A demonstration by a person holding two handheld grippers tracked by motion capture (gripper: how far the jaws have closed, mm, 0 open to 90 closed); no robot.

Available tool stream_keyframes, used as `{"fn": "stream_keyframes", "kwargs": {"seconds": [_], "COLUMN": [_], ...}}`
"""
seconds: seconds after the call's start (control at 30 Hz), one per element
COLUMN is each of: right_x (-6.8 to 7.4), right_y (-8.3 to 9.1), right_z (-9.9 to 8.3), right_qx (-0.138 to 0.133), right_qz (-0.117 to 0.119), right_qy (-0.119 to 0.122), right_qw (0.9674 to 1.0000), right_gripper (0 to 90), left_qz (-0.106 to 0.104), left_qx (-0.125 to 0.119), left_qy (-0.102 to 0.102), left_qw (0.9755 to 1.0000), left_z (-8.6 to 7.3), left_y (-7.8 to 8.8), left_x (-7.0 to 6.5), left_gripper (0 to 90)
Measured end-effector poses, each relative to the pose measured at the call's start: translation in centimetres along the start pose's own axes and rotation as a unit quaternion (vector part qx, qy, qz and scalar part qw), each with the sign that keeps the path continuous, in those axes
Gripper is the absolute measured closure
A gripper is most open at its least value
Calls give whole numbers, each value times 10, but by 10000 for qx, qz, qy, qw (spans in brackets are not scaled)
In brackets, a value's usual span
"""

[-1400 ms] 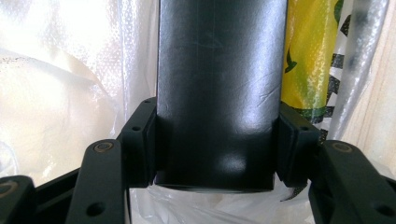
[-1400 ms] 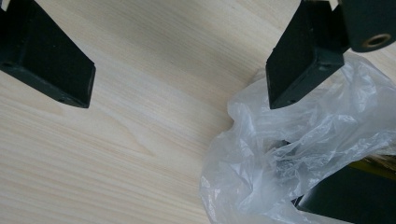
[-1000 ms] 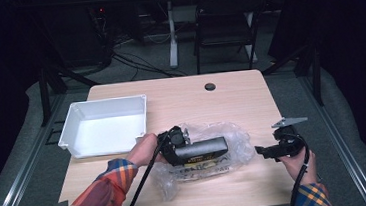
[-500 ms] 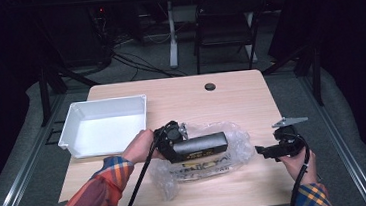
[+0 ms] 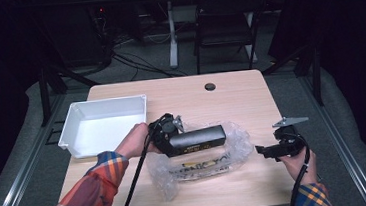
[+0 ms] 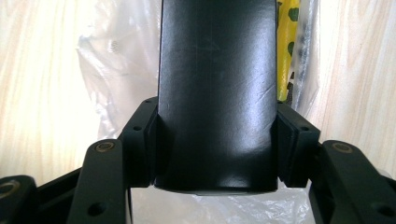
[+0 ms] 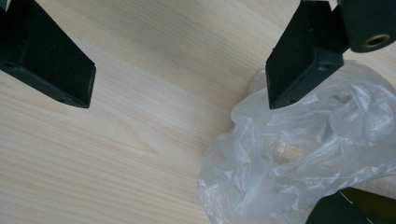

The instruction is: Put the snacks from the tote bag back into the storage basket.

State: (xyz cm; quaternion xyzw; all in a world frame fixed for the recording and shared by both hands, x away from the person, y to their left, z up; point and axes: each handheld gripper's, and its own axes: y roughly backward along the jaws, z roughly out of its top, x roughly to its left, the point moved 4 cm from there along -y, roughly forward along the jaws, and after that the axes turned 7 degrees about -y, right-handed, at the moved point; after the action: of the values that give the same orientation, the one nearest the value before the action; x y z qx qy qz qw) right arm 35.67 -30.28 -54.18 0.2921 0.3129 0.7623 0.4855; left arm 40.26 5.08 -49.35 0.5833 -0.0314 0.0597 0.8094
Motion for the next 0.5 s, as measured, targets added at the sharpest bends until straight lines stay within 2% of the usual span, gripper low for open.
{"fn": "stream_keyframes", "kwargs": {"seconds": [0.5], "right_x": [-2], "right_y": [1], "right_z": [0], "right_qx": [-55], "right_qz": [-37], "right_qy": [-53], "right_qw": [10000], "right_gripper": [78], "left_qz": [216], "left_qx": [-107], "left_qy": [48], "left_qw": [9997], "left_z": [-11], "left_y": [29], "left_x": [13], "left_gripper": [432]}}
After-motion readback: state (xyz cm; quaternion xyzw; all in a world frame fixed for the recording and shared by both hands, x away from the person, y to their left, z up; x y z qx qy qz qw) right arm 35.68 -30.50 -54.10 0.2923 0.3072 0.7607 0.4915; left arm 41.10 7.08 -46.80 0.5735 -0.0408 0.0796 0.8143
